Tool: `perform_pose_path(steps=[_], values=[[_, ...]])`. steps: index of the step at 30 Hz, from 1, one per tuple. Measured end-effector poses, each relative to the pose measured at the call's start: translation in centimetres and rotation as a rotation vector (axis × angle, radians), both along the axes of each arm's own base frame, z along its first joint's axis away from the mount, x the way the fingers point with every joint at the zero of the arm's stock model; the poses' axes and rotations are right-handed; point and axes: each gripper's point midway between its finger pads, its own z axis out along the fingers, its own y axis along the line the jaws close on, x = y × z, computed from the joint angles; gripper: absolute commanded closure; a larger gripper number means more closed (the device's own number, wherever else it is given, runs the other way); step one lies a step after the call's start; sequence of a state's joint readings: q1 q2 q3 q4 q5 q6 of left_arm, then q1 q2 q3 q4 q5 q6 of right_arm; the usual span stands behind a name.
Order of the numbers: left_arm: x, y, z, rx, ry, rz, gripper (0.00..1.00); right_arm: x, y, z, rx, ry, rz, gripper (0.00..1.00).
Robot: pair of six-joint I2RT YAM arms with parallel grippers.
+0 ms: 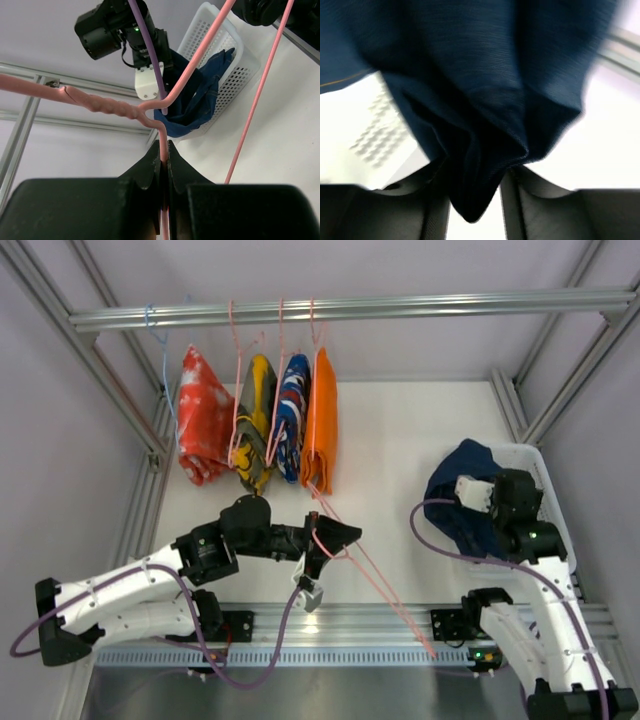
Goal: Remove the trousers from the hanger
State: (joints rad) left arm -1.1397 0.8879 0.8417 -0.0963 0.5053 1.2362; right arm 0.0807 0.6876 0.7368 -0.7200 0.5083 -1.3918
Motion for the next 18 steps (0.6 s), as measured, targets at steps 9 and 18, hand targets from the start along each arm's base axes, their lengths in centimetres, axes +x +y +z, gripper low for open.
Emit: perform_pose_path(steps=[9, 18], values=[[-0.8, -0.9, 2.5, -0.031, -0.037, -0.070, 1.00, -6.2, 1.8, -5.7, 0.171, 0.359, 0.015, 0.31], [-1.7, -1.1, 2.7, -0.024, -0.057, -0.130, 1.00, -5.2, 9.6, 9.1, 0.634, -0.044, 0.264, 0.26]])
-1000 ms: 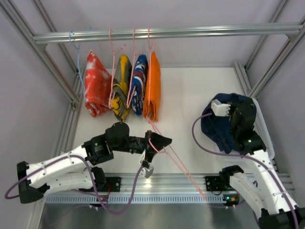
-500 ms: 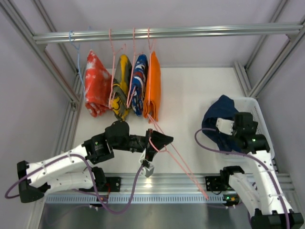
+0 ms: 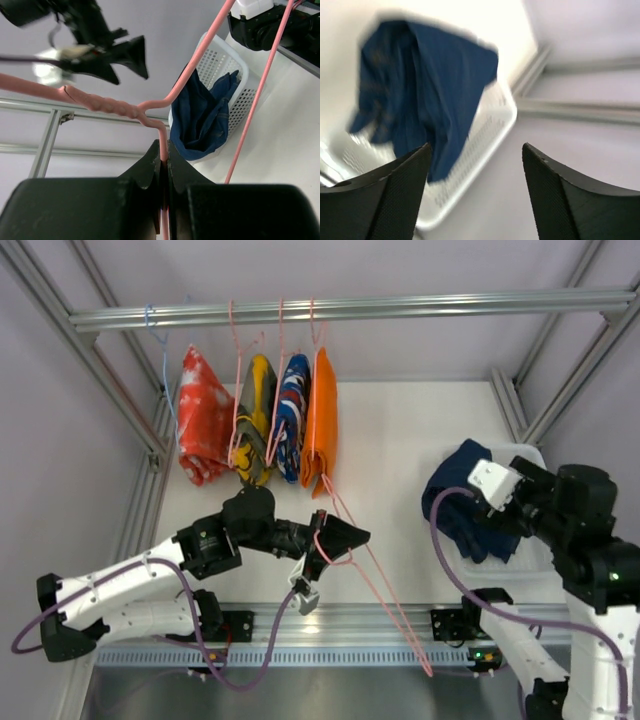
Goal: Remove the trousers from the hanger
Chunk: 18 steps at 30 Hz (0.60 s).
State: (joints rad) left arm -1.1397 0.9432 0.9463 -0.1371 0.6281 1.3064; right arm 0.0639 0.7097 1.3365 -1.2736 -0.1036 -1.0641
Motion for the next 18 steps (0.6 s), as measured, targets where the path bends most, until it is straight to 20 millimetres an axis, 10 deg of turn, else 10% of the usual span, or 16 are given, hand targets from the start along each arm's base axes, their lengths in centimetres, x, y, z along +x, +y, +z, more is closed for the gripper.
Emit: perform_pose_path(steps=[5, 12, 18], values=[[0.0, -0.2, -0.5, 0.016, -0.018, -0.013, 1.00, -1.6, 4.6, 3.6, 0.274, -0.084, 0.111, 0.27], [0.0, -0.3, -0.7, 0.022, -0.027, -0.011, 1.00, 2.1, 6.8, -4.3, 0.505, 0.203, -0.015, 0.06], [0.3, -0.2, -0.7, 0.023, -0.027, 0.004, 1.00, 6.7, 7.7, -6.6, 0.558, 0.214, -0.078, 0.07]])
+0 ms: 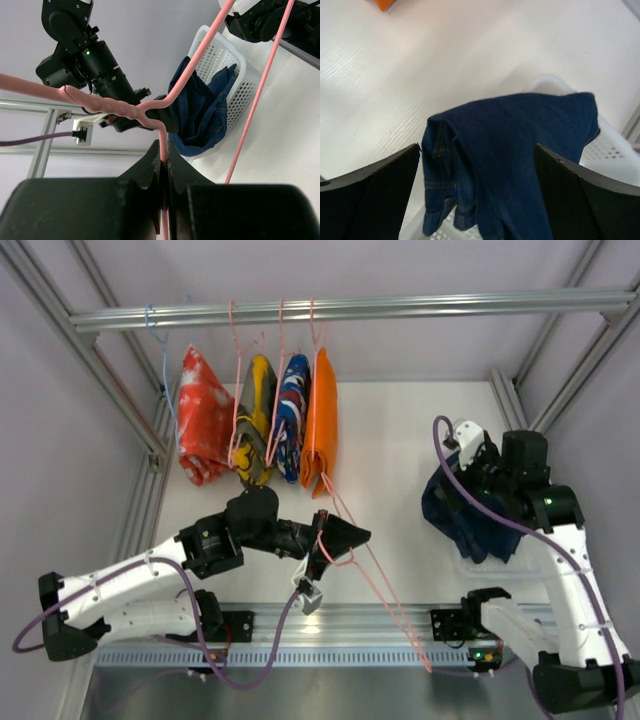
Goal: Remove the trousers from the hanger
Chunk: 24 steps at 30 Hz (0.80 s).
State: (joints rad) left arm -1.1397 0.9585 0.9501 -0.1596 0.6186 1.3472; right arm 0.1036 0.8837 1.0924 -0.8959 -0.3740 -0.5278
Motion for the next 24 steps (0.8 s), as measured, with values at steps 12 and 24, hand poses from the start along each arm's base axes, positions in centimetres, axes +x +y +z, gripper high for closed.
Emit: perform_pose_path(steps=[12, 24], values=[[0.5, 0.0, -0.1, 0.003, -0.001, 0.027, 1.00, 3.5, -1.5, -8.1, -0.247, 0.104, 0.001, 0.35], [0.8, 0.1, -0.1, 0.004, -0.004, 0.046, 1.00, 3.0, -7.6, -1.1, -0.281, -0.075, -0.237, 1.00]])
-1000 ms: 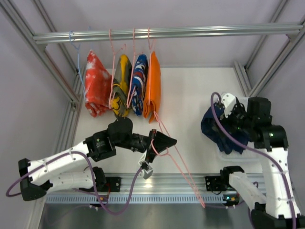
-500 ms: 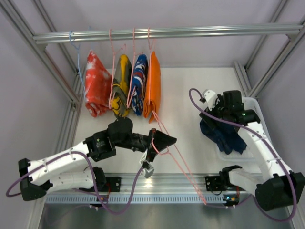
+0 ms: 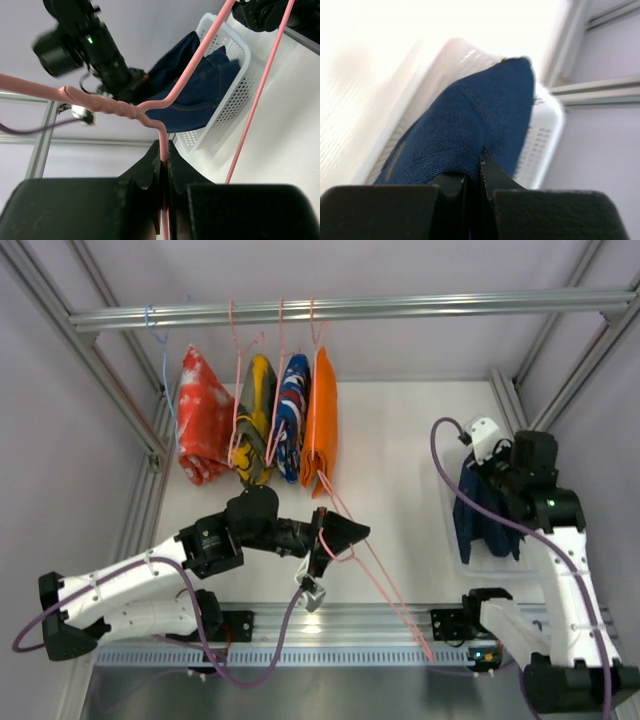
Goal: Remove the trousers from the hanger
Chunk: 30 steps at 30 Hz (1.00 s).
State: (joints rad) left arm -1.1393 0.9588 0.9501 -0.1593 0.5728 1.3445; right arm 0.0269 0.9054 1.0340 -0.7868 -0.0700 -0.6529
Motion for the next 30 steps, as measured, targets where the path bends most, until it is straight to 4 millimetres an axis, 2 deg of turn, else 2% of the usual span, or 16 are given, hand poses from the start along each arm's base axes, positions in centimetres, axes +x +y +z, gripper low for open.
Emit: perform_pose_path(steps=[2, 3, 4, 6, 8, 13, 15, 16, 18, 19, 21, 22, 23, 26, 28, 30], values=[[0.1, 0.0, 0.0, 0.001, -0.001, 0.008, 1.00, -1.0, -0.6, 3.2, -0.013, -0.100, -0.025, 1.00], [0.2, 0.0, 0.0, 0.000, -0.002, 0.011, 1.00, -1.5, -0.9, 4.1, -0.024, -0.133, -0.038, 1.00], [0.3, 0.0, 0.0, 0.000, -0.002, 0.014, 1.00, -2.1, -1.3, 4.6, -0.038, -0.157, -0.053, 1.00], [0.3, 0.0, 0.0, -0.001, -0.002, 0.016, 1.00, -3.4, -2.4, 3.5, -0.068, -0.150, -0.088, 1.00], [0.4, 0.0, 0.2, -0.007, -0.005, 0.017, 1.00, -4.1, -3.5, -0.1, -0.101, -0.082, -0.128, 1.00], [0.6, -0.2, 0.6, -0.026, -0.014, 0.017, 1.00, -7.2, -5.3, -13.5, -0.159, 0.260, -0.171, 1.00], [0.6, -0.4, 0.5, -0.023, -0.013, 0.014, 1.00, -8.2, -5.9, -16.6, -0.159, 0.363, -0.185, 1.00], [0.6, -0.5, 0.3, -0.019, -0.011, 0.014, 1.00, -8.5, -6.2, -17.4, -0.150, 0.400, -0.197, 0.86], [0.7, -0.8, -0.1, -0.009, -0.005, 0.009, 1.00, -8.4, -6.6, -18.1, -0.109, 0.454, -0.217, 0.70], [0.8, -0.9, -0.3, -0.004, -0.002, 0.008, 1.00, -8.2, -6.5, -18.1, -0.072, 0.480, -0.218, 0.57], [0.8, -1.1, -0.5, 0.002, 0.002, 0.004, 1.00, -7.6, -6.4, -17.1, 0.013, 0.497, -0.222, 0.40], [0.8, -1.1, -0.6, 0.003, 0.003, 0.004, 1.00, -7.0, -6.4, -15.7, 0.064, 0.474, -0.216, 0.28], [0.8, -1.1, -0.6, 0.003, 0.003, 0.002, 1.00, -6.4, -6.4, -13.9, 0.102, 0.430, -0.208, 0.23], [0.7, -1.1, -0.5, -0.001, 0.005, -0.002, 1.00, -4.5, -6.0, -5.7, 0.143, 0.195, -0.130, 0.09], [0.6, -1.0, -0.5, 0.000, 0.004, -0.006, 1.00, -4.6, -4.3, 0.2, 0.130, 0.028, -0.033, 0.06], [0.5, -1.0, -0.5, -0.001, -0.001, -0.012, 1.00, -5.8, -1.9, 4.9, 0.124, -0.095, 0.063, 0.05]])
